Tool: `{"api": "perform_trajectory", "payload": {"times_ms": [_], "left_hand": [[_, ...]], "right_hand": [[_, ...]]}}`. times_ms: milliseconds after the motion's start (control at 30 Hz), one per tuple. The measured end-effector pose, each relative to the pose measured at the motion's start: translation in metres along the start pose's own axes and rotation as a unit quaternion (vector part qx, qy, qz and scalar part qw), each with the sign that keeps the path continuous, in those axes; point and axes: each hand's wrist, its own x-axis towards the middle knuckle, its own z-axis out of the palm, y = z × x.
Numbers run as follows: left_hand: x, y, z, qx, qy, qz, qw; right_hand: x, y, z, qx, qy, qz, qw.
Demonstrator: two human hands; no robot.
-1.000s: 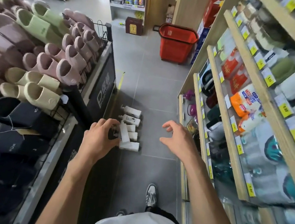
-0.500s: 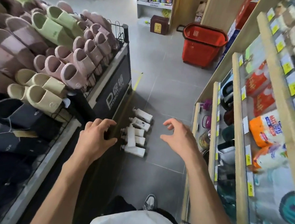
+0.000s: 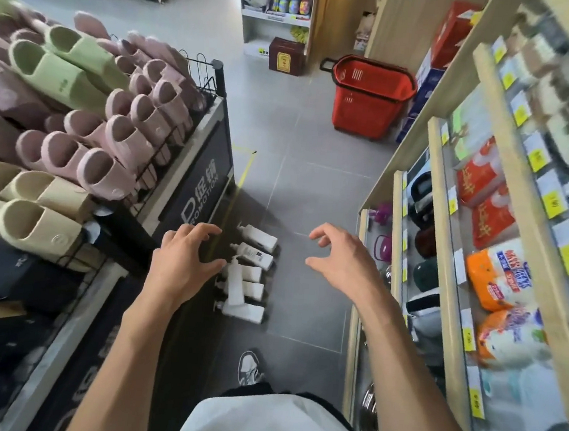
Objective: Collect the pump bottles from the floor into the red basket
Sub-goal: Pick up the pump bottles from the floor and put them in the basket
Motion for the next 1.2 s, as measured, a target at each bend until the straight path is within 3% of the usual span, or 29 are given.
{"api": "perform_trajectory", "payload": {"times_ms": [200, 433, 900, 1200], "left_hand": [[0.053, 0.017, -0.004, -0.017, 0.003, 0.040, 0.999], [0.074, 0.006, 0.017, -0.033, -0.042, 0.022, 0.998], [0.113, -0.011, 0.011, -0.014, -0.026, -0.144, 0.989], [0.103, -0.012, 0.054, -0.048, -0.034, -0.210, 0.976]], "right_hand": [[0.027, 0.002, -0.025, 0.002, 0.044, 0.034, 0.998], [0.052, 0.009, -0.007, -0.026, -0.004, 0.055, 0.998], [0.193, -0.010, 0.023, -0.002, -0.121, -0.028, 0.992], [0.231, -0.008, 0.060, -0.025, -0.206, -0.048, 0.977]]}}
